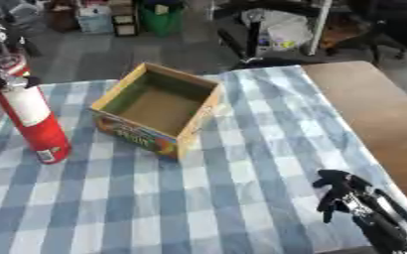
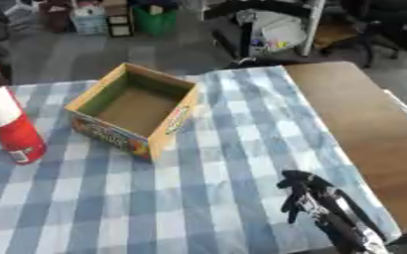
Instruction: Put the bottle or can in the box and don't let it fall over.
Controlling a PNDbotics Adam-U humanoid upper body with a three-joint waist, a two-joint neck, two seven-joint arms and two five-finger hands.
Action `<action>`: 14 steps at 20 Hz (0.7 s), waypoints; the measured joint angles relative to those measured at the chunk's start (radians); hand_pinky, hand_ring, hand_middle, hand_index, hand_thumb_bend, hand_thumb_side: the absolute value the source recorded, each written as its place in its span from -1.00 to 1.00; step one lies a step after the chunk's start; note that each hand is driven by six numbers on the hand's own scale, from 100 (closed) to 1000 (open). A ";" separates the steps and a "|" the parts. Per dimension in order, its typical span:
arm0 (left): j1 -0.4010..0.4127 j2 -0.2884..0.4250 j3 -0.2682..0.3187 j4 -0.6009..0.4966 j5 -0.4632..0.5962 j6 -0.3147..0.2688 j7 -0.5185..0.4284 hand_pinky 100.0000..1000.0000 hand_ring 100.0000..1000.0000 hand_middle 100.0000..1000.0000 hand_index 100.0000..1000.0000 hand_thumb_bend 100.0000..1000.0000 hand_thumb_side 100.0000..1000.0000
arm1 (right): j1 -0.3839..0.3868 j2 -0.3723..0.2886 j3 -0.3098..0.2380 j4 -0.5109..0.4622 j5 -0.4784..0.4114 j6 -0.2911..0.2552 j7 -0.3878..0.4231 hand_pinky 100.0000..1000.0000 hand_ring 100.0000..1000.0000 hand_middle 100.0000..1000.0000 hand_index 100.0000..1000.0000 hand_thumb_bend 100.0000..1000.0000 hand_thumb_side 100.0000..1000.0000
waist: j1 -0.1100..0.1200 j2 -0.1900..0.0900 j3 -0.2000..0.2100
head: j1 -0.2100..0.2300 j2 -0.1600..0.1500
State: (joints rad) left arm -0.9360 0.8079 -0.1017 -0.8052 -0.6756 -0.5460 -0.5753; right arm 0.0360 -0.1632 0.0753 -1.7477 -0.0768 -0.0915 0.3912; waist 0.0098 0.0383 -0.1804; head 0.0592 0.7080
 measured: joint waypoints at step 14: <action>-0.004 0.024 0.014 -0.028 0.094 -0.016 0.016 -1.00 -0.42 -0.21 0.16 -1.00 -0.87 | 0.000 0.000 0.000 0.000 0.000 0.000 0.000 -0.40 -0.12 0.25 0.58 -1.00 0.13 | -0.004 0.001 0.000 | -0.009 -0.009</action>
State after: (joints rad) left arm -0.9403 0.8317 -0.0881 -0.8336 -0.5816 -0.5621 -0.5592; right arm 0.0361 -0.1632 0.0750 -1.7477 -0.0769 -0.0917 0.3910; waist 0.0061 0.0392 -0.1807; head 0.0506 0.6989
